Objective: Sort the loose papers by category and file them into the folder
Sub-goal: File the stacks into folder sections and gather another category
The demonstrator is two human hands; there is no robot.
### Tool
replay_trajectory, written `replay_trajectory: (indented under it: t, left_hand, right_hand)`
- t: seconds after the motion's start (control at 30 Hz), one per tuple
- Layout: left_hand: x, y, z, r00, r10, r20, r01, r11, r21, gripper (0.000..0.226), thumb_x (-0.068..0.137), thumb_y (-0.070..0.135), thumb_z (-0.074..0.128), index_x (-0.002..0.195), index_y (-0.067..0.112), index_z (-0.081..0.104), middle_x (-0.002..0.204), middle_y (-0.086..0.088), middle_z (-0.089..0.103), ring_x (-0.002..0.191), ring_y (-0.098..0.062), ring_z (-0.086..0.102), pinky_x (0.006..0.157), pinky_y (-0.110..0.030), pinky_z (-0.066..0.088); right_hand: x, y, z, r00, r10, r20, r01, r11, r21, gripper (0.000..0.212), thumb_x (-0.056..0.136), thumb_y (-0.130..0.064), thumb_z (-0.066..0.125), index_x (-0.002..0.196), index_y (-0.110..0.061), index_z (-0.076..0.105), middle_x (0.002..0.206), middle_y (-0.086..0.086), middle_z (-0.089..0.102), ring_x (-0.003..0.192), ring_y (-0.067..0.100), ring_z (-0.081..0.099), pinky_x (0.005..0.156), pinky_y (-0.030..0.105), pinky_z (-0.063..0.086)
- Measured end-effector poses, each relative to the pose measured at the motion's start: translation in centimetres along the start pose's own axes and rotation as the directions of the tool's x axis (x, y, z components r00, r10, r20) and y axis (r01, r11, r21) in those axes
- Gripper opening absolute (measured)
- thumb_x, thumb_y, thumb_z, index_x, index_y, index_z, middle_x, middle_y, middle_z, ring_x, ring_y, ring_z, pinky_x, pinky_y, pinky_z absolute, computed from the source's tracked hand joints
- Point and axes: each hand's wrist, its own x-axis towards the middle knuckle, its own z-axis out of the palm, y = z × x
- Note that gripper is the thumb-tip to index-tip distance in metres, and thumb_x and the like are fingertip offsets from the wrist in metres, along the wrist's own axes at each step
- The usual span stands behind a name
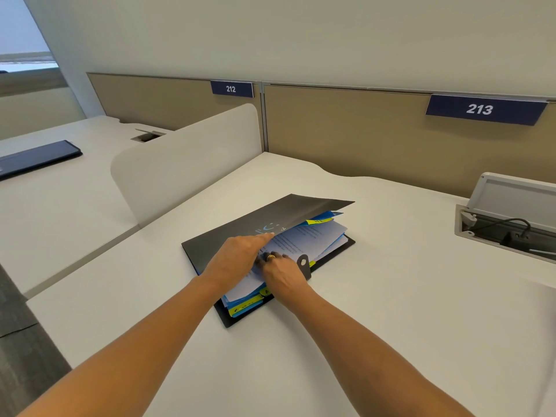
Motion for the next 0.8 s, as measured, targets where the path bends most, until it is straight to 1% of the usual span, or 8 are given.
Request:
replay_trajectory:
  t: [0.07, 0.2, 0.33, 0.43, 0.53, 0.6, 0.7, 0.8]
  left_hand:
    - [-0.1, 0.2, 0.0, 1.000, 0.025, -0.015, -0.024, 1.000, 0.017, 0.056, 0.096, 0.009, 0.044, 0.146, 0.016, 0.021, 0.138, -0.006, 0.049, 0.121, -0.016, 0.053, 0.103, -0.020, 0.037]
    - [0.0, 0.1, 0.0, 0.997, 0.029, -0.070, -0.026, 0.999, 0.041, 0.055, 0.095, 0.009, 0.045, 0.145, 0.018, 0.023, 0.136, -0.006, 0.052, 0.117, -0.017, 0.056, 0.099, -0.021, 0.040]
    - [0.1, -0.1, -0.2, 0.995, 0.031, -0.095, -0.029, 0.999, 0.023, 0.053, 0.095, 0.005, 0.045, 0.144, 0.017, 0.027, 0.130, -0.009, 0.057, 0.110, -0.021, 0.060, 0.095, -0.024, 0.044]
    - [0.1, 0.4, -0.4, 0.995, 0.041, -0.087, -0.040, 0.999, 0.014, 0.056, 0.094, 0.002, 0.046, 0.144, 0.016, 0.027, 0.127, -0.009, 0.059, 0.108, -0.020, 0.060, 0.095, -0.022, 0.044]
    - [0.0, 0.7, -0.5, 0.998, 0.029, -0.050, -0.028, 1.000, 0.015, 0.058, 0.094, 0.007, 0.047, 0.145, 0.017, 0.023, 0.133, -0.008, 0.054, 0.116, -0.017, 0.056, 0.099, -0.021, 0.041]
    - [0.0, 0.5, -0.6, 0.998, 0.024, -0.053, -0.023, 1.000, 0.020, 0.058, 0.095, 0.010, 0.047, 0.146, 0.018, 0.021, 0.133, -0.007, 0.054, 0.116, -0.016, 0.056, 0.099, -0.020, 0.040]
    - [-0.1, 0.3, -0.8, 0.995, 0.023, -0.092, -0.022, 1.000, 0.008, 0.054, 0.095, 0.007, 0.046, 0.144, 0.018, 0.026, 0.120, -0.010, 0.062, 0.103, -0.019, 0.061, 0.093, -0.022, 0.046]
    - [0.0, -0.1, -1.2, 0.991, 0.013, -0.136, -0.018, 0.999, -0.034, 0.049, 0.096, 0.004, 0.042, 0.142, 0.018, 0.033, 0.105, -0.014, 0.067, 0.089, -0.022, 0.062, 0.084, -0.025, 0.048]
  right_hand:
    - [-0.6, 0.5, 0.2, 0.998, -0.056, -0.010, 0.056, 0.998, -0.001, 0.052, 0.096, -0.008, 0.033, 0.147, -0.010, 0.022, 0.143, 0.020, 0.038, 0.131, 0.034, 0.035, 0.108, 0.048, 0.029]
    - [-1.5, 1.1, 0.2, 0.998, -0.046, -0.034, 0.046, 0.999, 0.010, 0.049, 0.099, -0.010, 0.028, 0.147, -0.008, 0.017, 0.138, 0.022, 0.040, 0.121, 0.036, 0.045, 0.094, 0.046, 0.042]
    - [-1.9, 1.2, 0.3, 1.000, 0.026, -0.010, -0.026, 1.000, -0.012, 0.051, 0.100, -0.012, 0.030, 0.147, -0.003, 0.011, 0.145, 0.028, 0.029, 0.128, 0.041, 0.039, 0.098, 0.047, 0.040]
    - [-1.6, 0.5, 0.4, 0.999, 0.025, -0.023, -0.025, 1.000, 0.000, 0.049, 0.100, -0.014, 0.030, 0.146, -0.003, 0.015, 0.142, 0.027, 0.034, 0.129, 0.041, 0.037, 0.099, 0.050, 0.039]
    - [-0.9, -0.2, 0.6, 0.999, 0.033, -0.001, -0.033, 0.999, 0.016, 0.049, 0.100, -0.014, 0.032, 0.145, -0.004, 0.018, 0.141, 0.026, 0.036, 0.129, 0.040, 0.037, 0.100, 0.049, 0.038]
    - [-0.6, -0.3, 0.8, 0.999, 0.043, 0.020, -0.044, 0.998, 0.041, 0.051, 0.099, -0.013, 0.033, 0.146, -0.006, 0.017, 0.141, 0.025, 0.036, 0.130, 0.039, 0.036, 0.101, 0.048, 0.037]
    - [-0.8, 0.1, 0.7, 0.999, 0.018, 0.045, -0.023, 0.995, 0.102, 0.056, 0.097, -0.009, 0.033, 0.149, -0.011, 0.014, 0.148, 0.021, 0.030, 0.136, 0.034, 0.029, 0.107, 0.050, 0.029]
    - [-1.4, 0.7, -0.2, 0.998, -0.059, 0.013, 0.057, 0.986, 0.159, 0.065, 0.093, -0.013, 0.043, 0.150, -0.012, 0.012, 0.152, 0.014, 0.026, 0.140, 0.028, 0.023, 0.112, 0.048, 0.021]
